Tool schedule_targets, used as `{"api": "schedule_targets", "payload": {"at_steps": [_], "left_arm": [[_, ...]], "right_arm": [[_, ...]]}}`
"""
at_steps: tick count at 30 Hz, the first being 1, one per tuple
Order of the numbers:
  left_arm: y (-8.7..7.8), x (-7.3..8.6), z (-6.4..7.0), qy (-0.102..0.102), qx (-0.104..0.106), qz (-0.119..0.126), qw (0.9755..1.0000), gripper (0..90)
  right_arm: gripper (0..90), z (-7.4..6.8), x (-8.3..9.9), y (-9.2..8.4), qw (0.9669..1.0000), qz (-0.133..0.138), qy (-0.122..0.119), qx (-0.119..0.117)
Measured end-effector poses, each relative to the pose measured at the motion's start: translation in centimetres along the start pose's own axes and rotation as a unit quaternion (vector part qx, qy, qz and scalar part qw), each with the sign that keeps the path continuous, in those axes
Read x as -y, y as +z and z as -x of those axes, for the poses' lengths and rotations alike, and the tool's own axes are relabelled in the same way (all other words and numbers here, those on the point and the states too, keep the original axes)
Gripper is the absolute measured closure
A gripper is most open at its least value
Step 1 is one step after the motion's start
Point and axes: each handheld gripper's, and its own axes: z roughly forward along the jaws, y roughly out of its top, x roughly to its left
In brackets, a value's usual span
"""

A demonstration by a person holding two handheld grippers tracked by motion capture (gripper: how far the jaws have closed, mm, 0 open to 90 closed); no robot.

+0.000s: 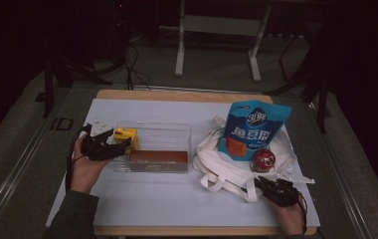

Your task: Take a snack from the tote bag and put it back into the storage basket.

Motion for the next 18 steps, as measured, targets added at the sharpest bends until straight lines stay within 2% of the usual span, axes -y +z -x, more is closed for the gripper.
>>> {"api": "schedule_targets", "payload": {"at_steps": [11, 18], "left_arm": [[0.5, -0.8, 1.2, 0.009, 0.013, 0.006, 0.9999, 29.9], [0.9, -1.6, 2.4, 0.026, 0.025, 0.012, 0.9993, 29.8]], "right_arm": [[74.0, 0.0, 0.0, 0.0, 1.0, 0.0, 0.001, -0.001], [74.0, 0.0, 0.0, 0.0, 1.0, 0.001, 0.001, 0.0]]}}
